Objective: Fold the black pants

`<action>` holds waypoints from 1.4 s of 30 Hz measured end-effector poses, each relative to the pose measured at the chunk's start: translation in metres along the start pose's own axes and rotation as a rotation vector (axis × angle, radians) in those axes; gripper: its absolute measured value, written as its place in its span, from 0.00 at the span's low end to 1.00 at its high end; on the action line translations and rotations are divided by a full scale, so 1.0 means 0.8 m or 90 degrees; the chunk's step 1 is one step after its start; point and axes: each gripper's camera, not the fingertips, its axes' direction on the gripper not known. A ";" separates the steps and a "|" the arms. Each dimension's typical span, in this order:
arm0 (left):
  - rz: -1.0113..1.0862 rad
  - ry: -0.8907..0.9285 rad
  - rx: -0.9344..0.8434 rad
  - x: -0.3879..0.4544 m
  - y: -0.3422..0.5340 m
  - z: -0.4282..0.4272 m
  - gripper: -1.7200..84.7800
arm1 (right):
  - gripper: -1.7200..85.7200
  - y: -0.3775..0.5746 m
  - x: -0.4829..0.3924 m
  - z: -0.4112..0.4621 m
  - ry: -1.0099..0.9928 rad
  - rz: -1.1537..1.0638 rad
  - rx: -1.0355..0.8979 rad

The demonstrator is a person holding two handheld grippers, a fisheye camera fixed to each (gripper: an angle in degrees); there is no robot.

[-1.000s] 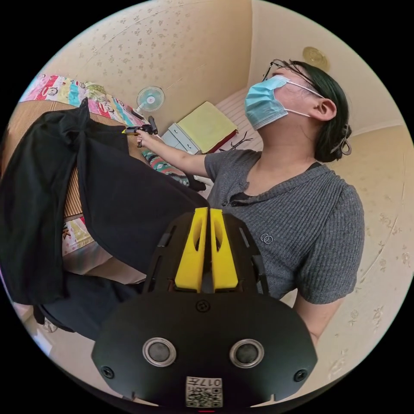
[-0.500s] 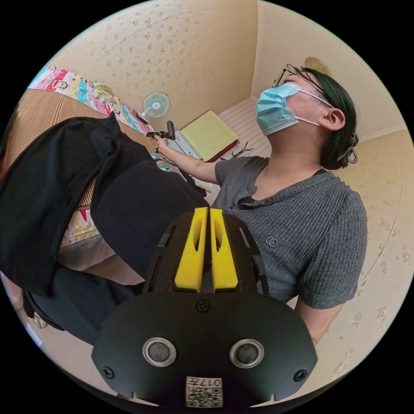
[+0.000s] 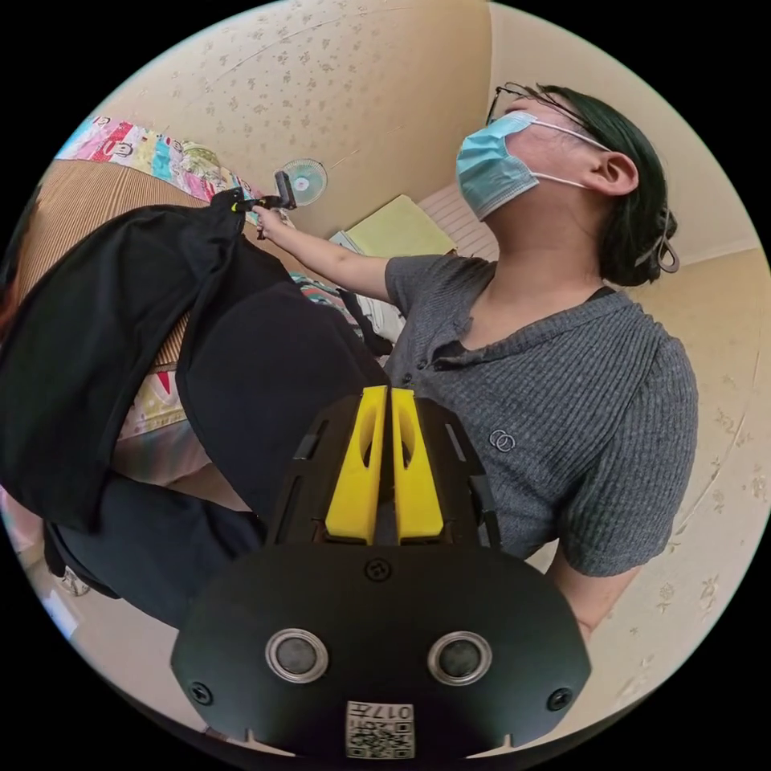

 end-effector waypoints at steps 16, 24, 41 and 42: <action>0.016 0.025 0.025 0.023 -0.009 -0.005 0.02 | 0.22 0.284 0.259 -0.051 -0.135 0.313 -0.138; 0.010 -0.035 0.040 0.054 -0.010 -0.010 0.01 | 0.12 0.384 0.258 -0.058 -0.253 0.437 -0.085; -0.201 -0.180 0.117 -0.020 -0.078 -0.203 0.01 | 0.03 0.091 0.093 -0.219 -0.099 0.324 0.269; -0.227 -0.179 0.123 -0.051 -0.079 -0.224 0.01 | 0.03 0.054 0.064 -0.201 -0.084 0.306 0.261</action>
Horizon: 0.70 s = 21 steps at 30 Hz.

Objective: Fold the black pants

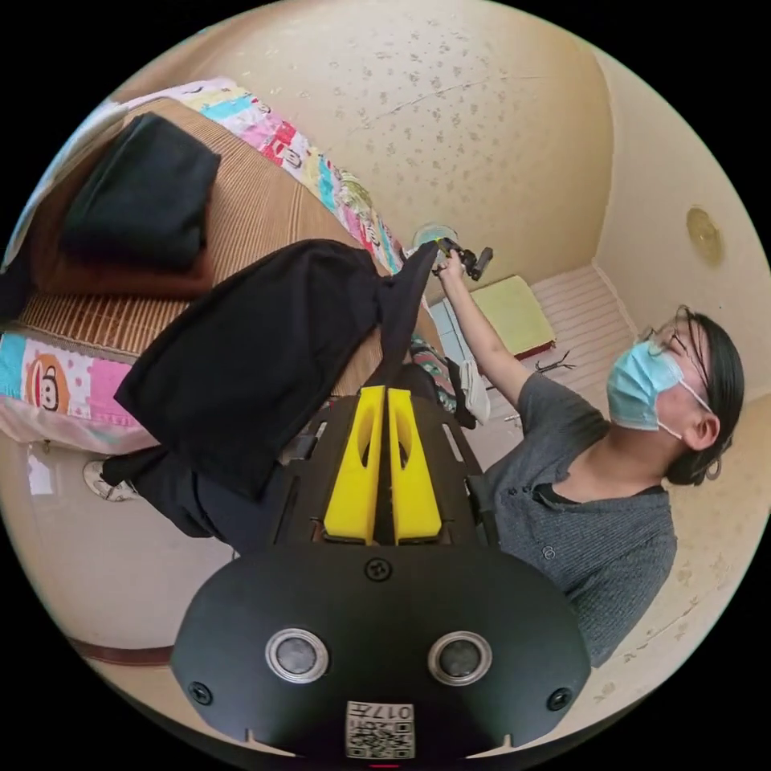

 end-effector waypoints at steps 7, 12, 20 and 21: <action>-0.149 -0.071 0.037 -0.178 -0.038 -0.060 0.01 | 0.04 0.011 -0.118 0.191 0.029 -0.072 -0.120; -0.151 -0.033 0.088 -0.218 -0.016 -0.067 0.01 | 0.12 0.054 -0.067 0.255 -0.038 -0.088 -0.213; -0.032 0.088 0.141 -0.168 0.008 -0.101 0.01 | 0.19 0.069 0.008 0.319 0.026 0.004 -0.277; -0.017 0.121 0.146 -0.160 0.009 -0.105 0.01 | 0.20 0.070 0.013 0.335 0.027 0.034 -0.283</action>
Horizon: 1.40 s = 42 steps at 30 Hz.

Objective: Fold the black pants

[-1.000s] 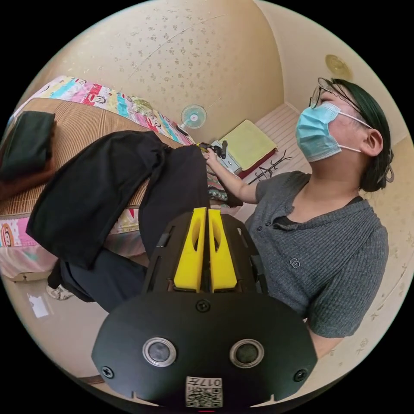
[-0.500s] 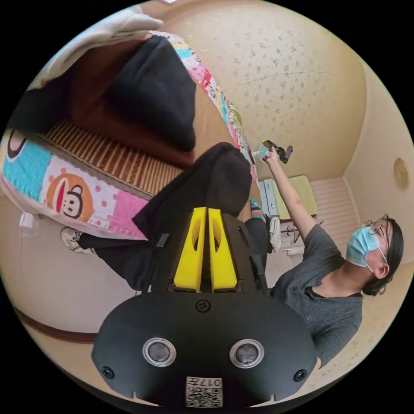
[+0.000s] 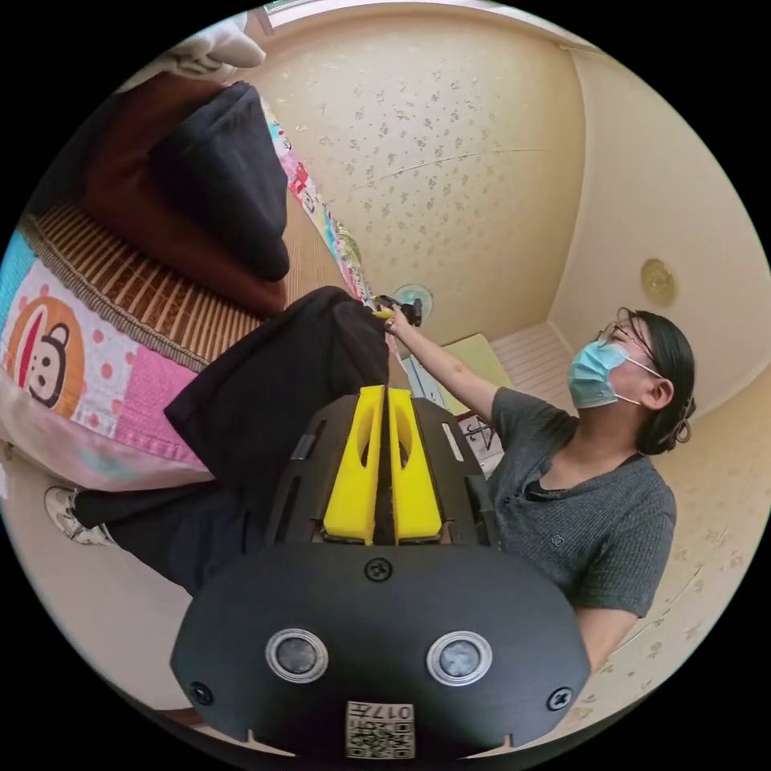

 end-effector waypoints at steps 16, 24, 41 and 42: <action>-0.061 0.176 0.032 0.002 0.009 -0.060 0.01 | 0.02 0.040 -0.012 0.059 0.112 -0.005 0.108; -0.072 0.021 0.059 0.003 -0.057 -0.128 0.01 | 0.02 0.038 -0.053 0.021 0.106 -0.059 0.189; -0.199 -0.210 0.162 -0.050 0.087 -0.085 0.26 | 0.02 0.384 0.007 0.059 -0.034 -0.374 -0.034; -0.196 -0.173 0.149 -0.056 0.081 -0.071 0.24 | 0.02 0.417 0.012 0.049 -0.067 -0.375 -0.038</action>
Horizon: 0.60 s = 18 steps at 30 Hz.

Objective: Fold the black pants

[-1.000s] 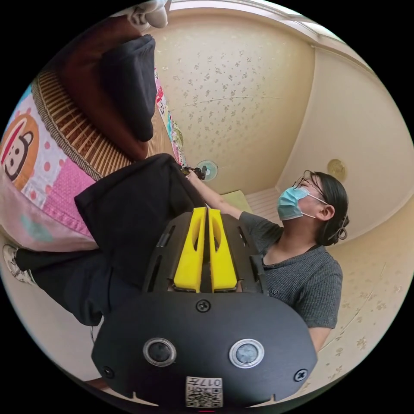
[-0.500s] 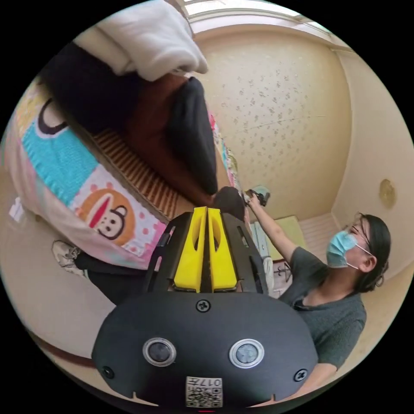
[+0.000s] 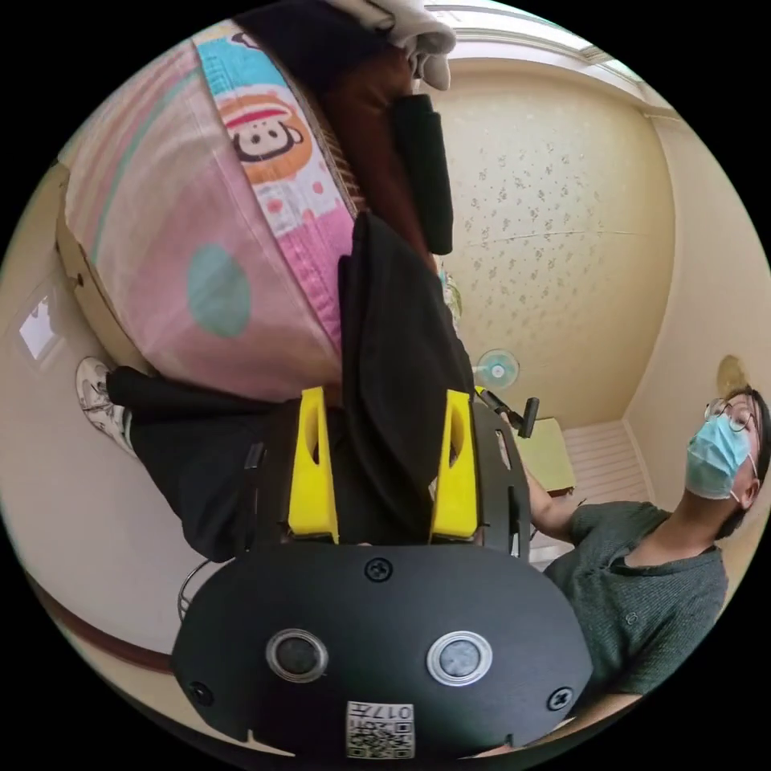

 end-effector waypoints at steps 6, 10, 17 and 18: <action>-0.049 -0.039 -0.086 0.011 -0.011 0.007 0.09 | 0.02 0.066 -0.053 -0.011 0.080 -0.094 -0.015; -0.038 0.088 -0.063 0.059 -0.011 -0.029 0.06 | 0.02 0.079 -0.110 -0.056 0.067 -0.175 0.070; 0.092 0.035 0.050 0.131 0.010 -0.113 0.06 | 0.02 0.093 -0.172 -0.073 -0.056 -0.168 0.152; 0.039 -0.048 0.066 0.098 0.016 -0.121 0.07 | 0.02 0.096 -0.177 -0.063 -0.053 -0.156 0.156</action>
